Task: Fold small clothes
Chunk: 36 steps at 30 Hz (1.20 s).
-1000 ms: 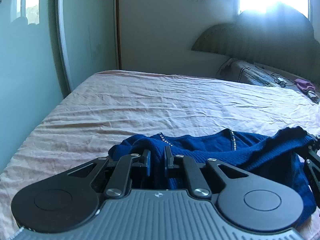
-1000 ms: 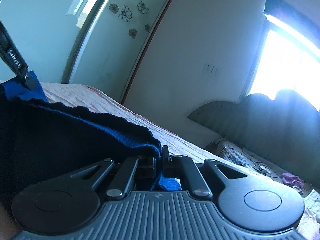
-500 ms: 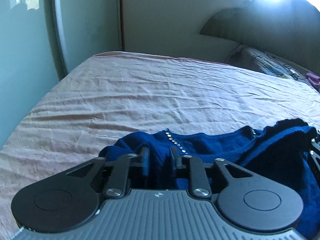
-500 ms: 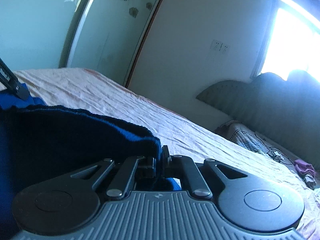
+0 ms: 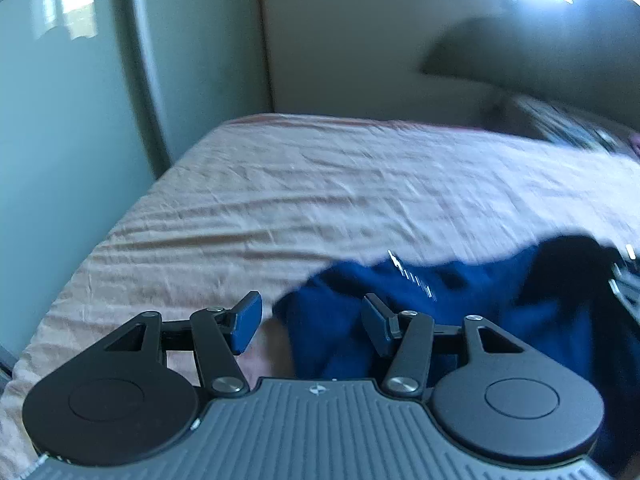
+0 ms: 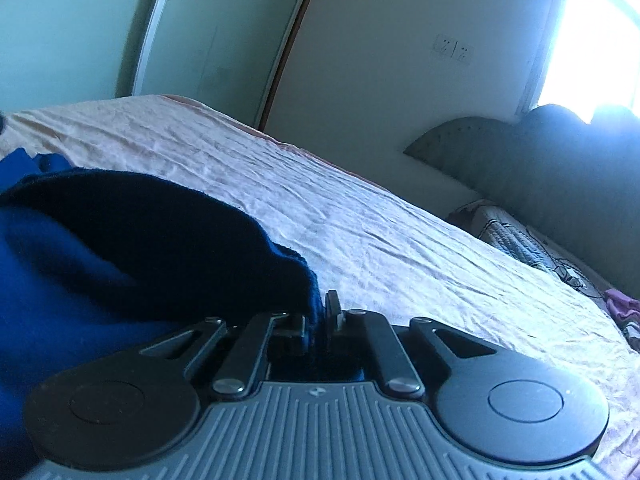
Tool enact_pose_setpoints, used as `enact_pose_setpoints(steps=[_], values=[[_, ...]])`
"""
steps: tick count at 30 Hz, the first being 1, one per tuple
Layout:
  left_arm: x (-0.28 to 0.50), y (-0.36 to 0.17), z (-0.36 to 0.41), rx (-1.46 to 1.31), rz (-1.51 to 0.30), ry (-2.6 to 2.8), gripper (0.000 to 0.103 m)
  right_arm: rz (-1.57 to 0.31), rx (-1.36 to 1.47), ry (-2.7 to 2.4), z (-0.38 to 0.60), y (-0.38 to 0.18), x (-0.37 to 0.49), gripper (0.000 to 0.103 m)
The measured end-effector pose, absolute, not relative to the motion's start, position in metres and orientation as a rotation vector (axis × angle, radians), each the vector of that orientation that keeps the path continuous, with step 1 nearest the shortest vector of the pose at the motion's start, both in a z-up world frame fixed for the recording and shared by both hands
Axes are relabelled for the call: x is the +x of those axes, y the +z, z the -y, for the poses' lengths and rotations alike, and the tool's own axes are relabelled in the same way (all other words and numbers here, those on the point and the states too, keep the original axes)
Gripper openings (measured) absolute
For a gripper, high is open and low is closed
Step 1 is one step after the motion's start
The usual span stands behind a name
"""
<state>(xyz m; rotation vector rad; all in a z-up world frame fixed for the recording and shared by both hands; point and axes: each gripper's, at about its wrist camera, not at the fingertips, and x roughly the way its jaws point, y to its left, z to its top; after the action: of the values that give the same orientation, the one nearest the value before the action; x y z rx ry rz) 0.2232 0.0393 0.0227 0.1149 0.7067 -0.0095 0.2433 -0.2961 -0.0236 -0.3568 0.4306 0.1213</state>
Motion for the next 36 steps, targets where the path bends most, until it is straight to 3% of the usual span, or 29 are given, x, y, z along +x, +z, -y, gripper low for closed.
enact_pose_setpoints(steps=[3,5,7,15,21,23,30,33,36], values=[[0.202,0.021,-0.035,0.155,-0.722,-0.113,0.059,-0.432,-0.344,0.103,0.298,-0.023,0.249,0.028],[0.191,0.019,-0.023,0.213,-0.73,-0.226,0.06,-0.437,-0.32,0.097,0.302,-0.022,0.251,0.055],[0.183,0.015,-0.007,0.281,-0.73,-0.331,0.06,-0.44,-0.3,0.102,0.305,-0.021,0.252,0.064],[0.214,-0.016,0.039,0.453,-0.68,-0.316,0.062,-0.336,-0.202,0.106,0.317,0.001,0.225,0.065],[0.284,-0.009,0.006,0.307,-0.672,0.025,0.065,-0.414,-0.192,0.251,0.316,0.002,0.218,0.065],[0.294,-0.004,-0.009,0.246,-0.692,0.079,0.062,-0.443,-0.201,0.262,0.313,-0.003,0.221,0.065],[0.254,-0.006,-0.03,0.264,-0.691,0.085,0.069,-0.537,-0.292,0.183,0.305,-0.028,0.232,0.065],[0.218,-0.007,-0.042,0.252,-0.692,0.051,0.073,-0.494,-0.35,0.073,0.305,-0.025,0.22,0.065],[0.181,-0.01,-0.057,0.214,-0.708,-0.013,0.077,-0.444,-0.271,0.075,0.322,-0.012,0.195,0.074]])
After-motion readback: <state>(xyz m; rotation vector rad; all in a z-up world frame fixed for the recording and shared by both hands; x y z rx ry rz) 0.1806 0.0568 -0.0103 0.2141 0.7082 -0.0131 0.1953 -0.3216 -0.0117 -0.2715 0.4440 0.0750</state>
